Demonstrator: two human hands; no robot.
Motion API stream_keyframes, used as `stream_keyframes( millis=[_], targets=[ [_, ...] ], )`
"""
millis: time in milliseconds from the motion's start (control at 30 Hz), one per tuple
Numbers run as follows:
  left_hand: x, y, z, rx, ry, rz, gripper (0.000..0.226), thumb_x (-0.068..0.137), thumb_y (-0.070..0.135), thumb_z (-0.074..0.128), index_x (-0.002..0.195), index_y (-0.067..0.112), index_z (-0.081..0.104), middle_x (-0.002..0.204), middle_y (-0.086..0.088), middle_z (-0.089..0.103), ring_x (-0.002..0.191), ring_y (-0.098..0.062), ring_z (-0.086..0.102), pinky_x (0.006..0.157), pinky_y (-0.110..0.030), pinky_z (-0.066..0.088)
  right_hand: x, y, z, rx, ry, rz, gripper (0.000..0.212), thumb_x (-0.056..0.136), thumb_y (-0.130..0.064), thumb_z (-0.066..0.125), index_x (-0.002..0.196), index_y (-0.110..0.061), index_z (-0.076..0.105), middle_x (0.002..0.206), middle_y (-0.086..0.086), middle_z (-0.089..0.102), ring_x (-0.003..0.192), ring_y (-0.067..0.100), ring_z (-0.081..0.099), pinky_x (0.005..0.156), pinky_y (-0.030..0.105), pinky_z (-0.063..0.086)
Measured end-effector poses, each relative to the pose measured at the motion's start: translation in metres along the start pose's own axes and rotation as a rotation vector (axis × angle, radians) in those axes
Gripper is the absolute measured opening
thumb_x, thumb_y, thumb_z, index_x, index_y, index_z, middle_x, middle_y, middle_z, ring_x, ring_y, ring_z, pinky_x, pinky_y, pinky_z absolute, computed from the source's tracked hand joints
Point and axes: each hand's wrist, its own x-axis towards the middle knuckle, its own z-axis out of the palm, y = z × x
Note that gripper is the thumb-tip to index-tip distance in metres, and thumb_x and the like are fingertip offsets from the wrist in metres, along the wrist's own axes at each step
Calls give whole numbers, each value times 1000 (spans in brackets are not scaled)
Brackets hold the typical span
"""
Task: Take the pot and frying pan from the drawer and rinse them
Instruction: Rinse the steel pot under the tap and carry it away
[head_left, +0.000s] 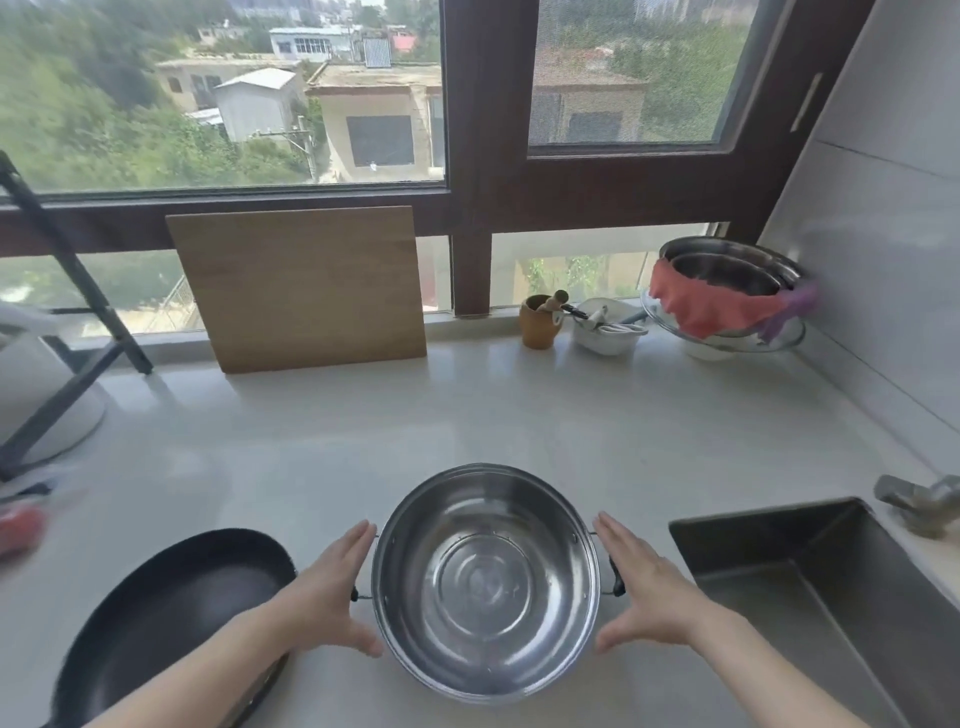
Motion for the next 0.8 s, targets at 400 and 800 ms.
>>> stream_keyframes(
  millis=[400,800],
  targets=[
    [55,22,-36,115,-66,265,132,43,69,86,134,58,-9,138,22,7,134,-5,10,118,-29,21,5,3,9,131,78,-12,147,37,-80,78,151,-45,-8,153,-20,12,143,7,13,120,35,18],
    [161,208,-30,358,-181,599,142,40,64,89,152,40,4,147,8,18,138,-18,20,116,-34,26,-121,80,-41,250,312,372,132,45,-57,86,137,-59,-9,145,-16,19,139,14,18,115,33,25]
  ],
)
